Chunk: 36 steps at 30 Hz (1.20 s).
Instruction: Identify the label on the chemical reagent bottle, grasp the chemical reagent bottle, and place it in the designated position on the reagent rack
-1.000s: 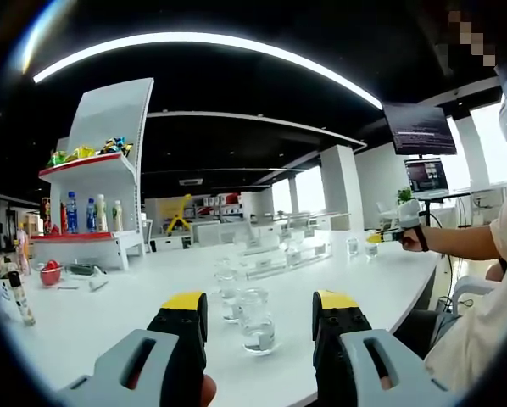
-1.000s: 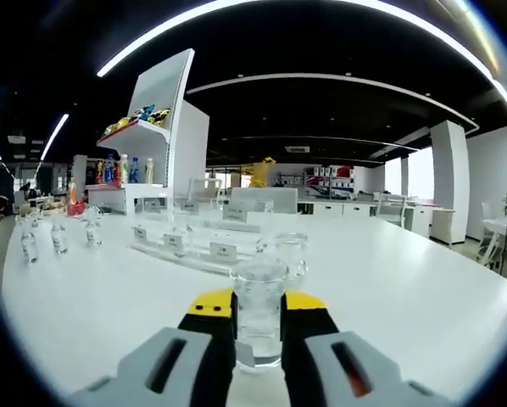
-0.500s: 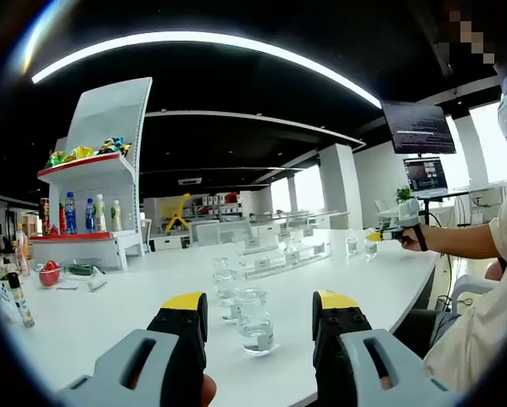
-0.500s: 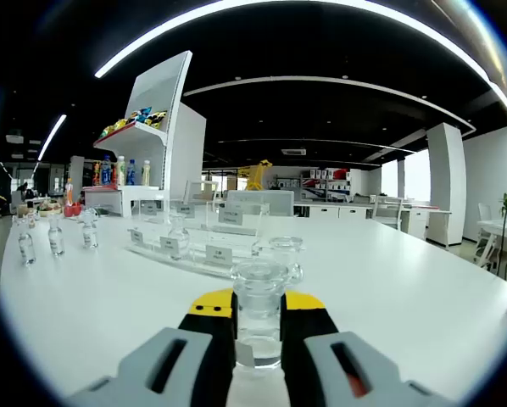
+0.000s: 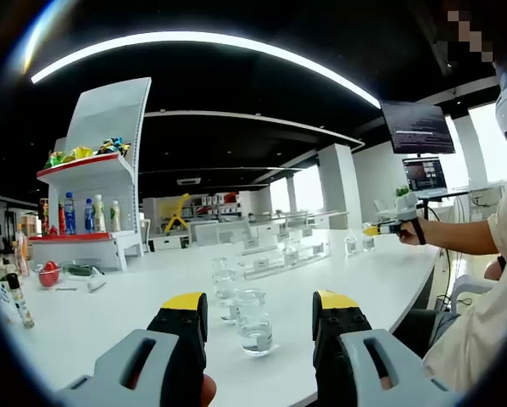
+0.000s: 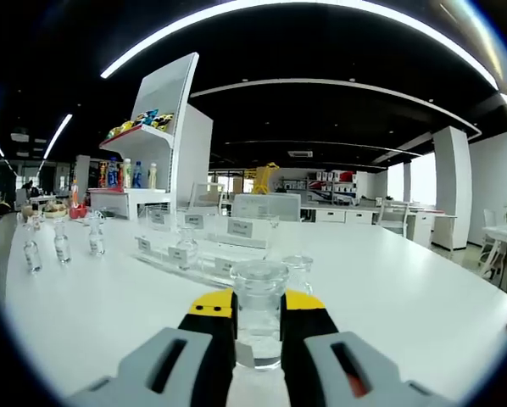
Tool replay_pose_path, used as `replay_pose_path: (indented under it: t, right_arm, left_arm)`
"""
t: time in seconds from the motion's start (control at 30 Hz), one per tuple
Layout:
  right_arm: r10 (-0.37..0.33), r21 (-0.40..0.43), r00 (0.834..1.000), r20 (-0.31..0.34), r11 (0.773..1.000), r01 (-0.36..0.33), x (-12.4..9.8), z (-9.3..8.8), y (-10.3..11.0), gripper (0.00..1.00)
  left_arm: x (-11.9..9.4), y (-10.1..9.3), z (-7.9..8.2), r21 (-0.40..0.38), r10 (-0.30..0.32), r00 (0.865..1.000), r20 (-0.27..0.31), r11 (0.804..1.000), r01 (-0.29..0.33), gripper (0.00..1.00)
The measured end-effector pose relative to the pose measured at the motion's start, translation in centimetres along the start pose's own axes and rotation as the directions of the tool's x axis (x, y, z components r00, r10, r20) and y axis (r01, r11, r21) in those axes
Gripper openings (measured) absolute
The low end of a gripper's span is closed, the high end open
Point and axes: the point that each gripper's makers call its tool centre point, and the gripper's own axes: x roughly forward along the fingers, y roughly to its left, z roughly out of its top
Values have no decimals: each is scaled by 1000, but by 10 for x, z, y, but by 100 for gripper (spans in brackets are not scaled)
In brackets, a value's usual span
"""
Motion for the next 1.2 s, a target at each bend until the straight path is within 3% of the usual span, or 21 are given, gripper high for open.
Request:
replay_pose_path:
  t: [0.3,1.2]
  right_arm:
    - [29,7,1000,7,1000,-29,4,11,13,19]
    - [177,31,982,60,983,-179,43,46,96,19]
  left_arm:
    - [0,-2,1,4,-4,1000,4,1000,4,50]
    - [-7,9,-1,6,14,1000,-2,1000,-14,50]
